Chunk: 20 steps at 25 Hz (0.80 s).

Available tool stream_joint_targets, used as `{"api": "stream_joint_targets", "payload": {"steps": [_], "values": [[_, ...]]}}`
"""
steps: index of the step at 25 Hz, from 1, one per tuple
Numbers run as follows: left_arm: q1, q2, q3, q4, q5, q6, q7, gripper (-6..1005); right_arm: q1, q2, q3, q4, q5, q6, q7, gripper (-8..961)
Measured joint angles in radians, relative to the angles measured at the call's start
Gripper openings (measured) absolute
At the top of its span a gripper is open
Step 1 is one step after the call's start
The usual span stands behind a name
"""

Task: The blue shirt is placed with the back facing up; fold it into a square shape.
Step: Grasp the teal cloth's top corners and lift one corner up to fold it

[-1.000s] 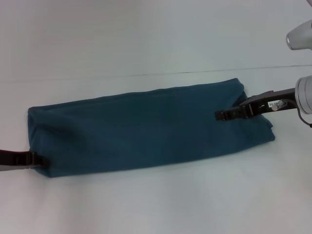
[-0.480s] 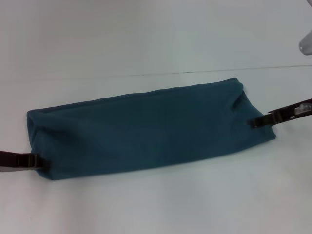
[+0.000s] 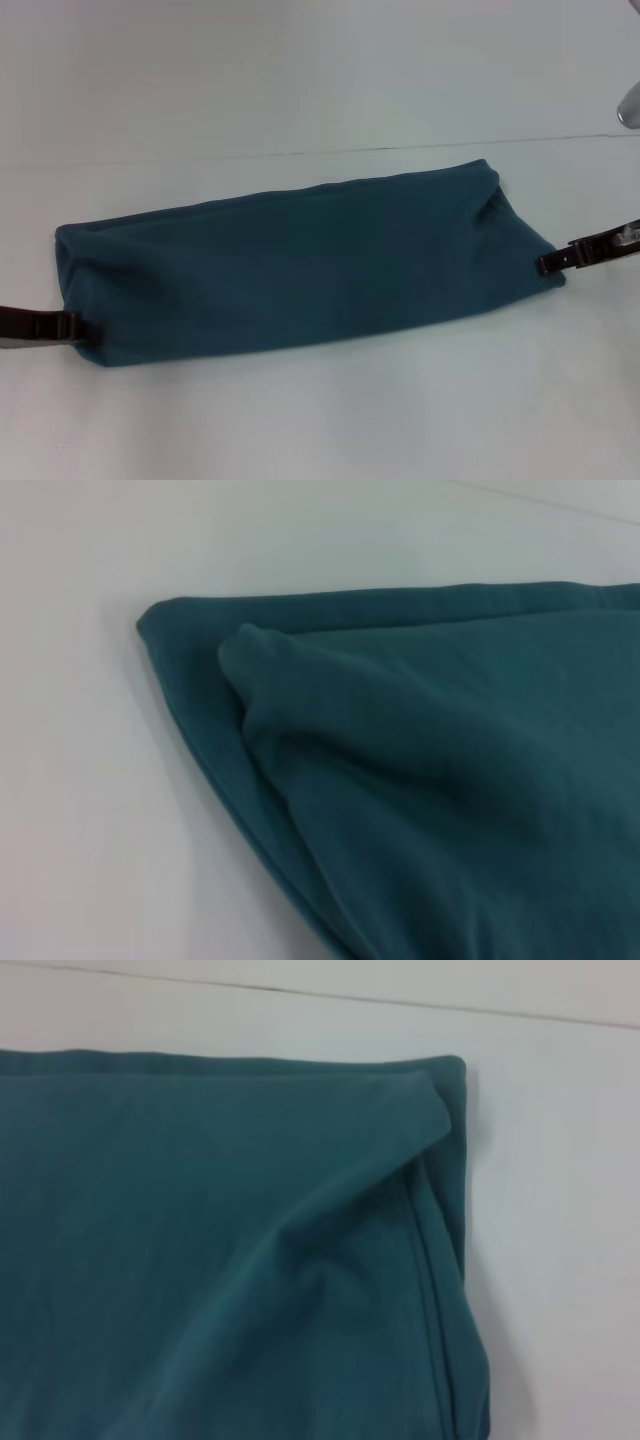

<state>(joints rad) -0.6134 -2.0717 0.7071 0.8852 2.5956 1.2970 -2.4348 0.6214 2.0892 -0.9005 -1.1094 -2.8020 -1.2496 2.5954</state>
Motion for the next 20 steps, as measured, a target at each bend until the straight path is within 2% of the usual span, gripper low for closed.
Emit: {"api": "stream_joint_targets", "payload": {"steps": [20], "values": [[-0.005, 0.001, 0.002, 0.0, 0.0, -0.003, 0.002, 88, 0.036, -0.006, -0.006, 0.169, 0.001, 0.143, -0.009, 814]]}}
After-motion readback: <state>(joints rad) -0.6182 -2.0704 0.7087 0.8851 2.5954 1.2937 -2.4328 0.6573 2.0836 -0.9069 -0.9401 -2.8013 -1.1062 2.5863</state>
